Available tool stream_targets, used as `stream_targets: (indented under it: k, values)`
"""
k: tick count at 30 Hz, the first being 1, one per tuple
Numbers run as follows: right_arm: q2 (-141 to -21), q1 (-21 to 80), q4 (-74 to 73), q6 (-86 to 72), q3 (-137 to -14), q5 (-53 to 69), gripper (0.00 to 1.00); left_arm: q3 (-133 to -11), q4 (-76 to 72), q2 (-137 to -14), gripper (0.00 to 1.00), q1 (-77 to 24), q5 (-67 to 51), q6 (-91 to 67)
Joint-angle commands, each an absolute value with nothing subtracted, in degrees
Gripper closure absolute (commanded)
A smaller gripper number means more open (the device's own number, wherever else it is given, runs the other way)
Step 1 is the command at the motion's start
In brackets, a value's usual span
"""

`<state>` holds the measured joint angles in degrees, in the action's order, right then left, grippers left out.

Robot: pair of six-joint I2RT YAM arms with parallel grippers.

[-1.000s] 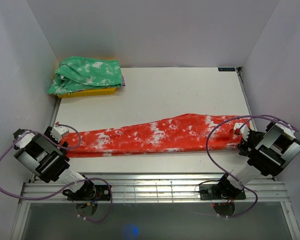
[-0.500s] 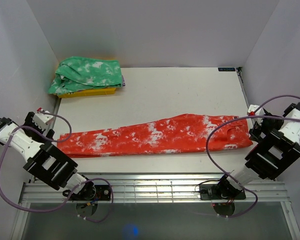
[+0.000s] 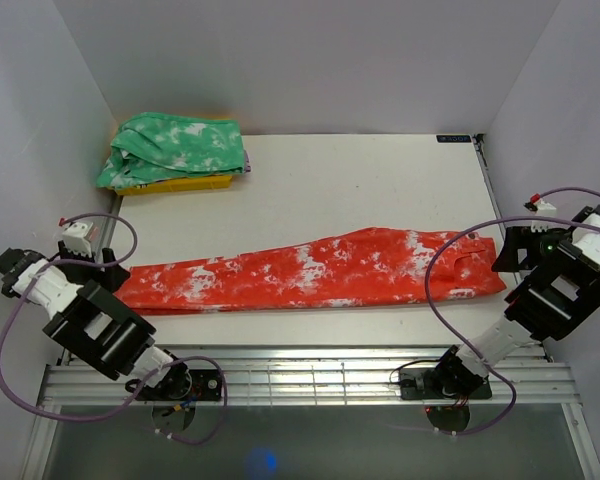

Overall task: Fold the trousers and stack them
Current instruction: Fold the trousers

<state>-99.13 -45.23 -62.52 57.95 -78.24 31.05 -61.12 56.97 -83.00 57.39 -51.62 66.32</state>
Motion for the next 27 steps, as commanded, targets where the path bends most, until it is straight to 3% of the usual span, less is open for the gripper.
stream_targets:
  k: [1,7,15,16,17,19,20,21,23,27]
  values:
    - [-99.2,-47.1,-55.4,41.3,-74.7,27.5,0.08,-57.6,44.0,-75.9,0.02,55.9,-51.4,55.5]
    - [-104.3,-47.0,-54.6,36.3,-73.0,26.3,0.16,-56.3,42.1,-76.8,0.02,55.7,-47.4,51.2]
    - [-108.2,-46.3,-56.8,34.5,-72.5,28.6,0.36,-57.7,41.7,-80.2,0.02,55.7,-45.6,47.5]
    - [-108.1,-46.1,-57.0,34.9,-72.5,29.2,0.41,-57.6,41.7,-80.3,0.02,55.7,-45.2,47.4]
    - [-107.9,-45.9,-57.2,35.1,-73.1,29.9,0.57,-57.4,41.8,-81.0,0.02,55.7,-44.8,47.6]
    - [-107.5,-45.6,-59.7,36.2,-74.6,33.5,0.73,-57.6,42.6,-82.3,0.02,55.6,-43.5,48.1]
    - [-107.4,-45.5,-60.7,37.3,-76.7,34.9,0.88,-58.2,43.8,-83.2,0.02,55.6,-43.4,50.9]
    - [-107.1,-45.4,-62.2,38.2,-78.2,38.5,0.92,-58.6,47.7,-85.6,0.02,55.6,-43.8,53.0]
    - [-106.7,-44.6,-66.7,41.2,-82.9,41.7,0.92,-60.0,52.0,-88.2,0.03,55.6,-43.9,56.1]
    - [-105.0,-42.3,-71.8,46.6,-89.7,52.1,0.92,-60.6,54.1,-93.0,0.21,55.6,-43.9,57.9]
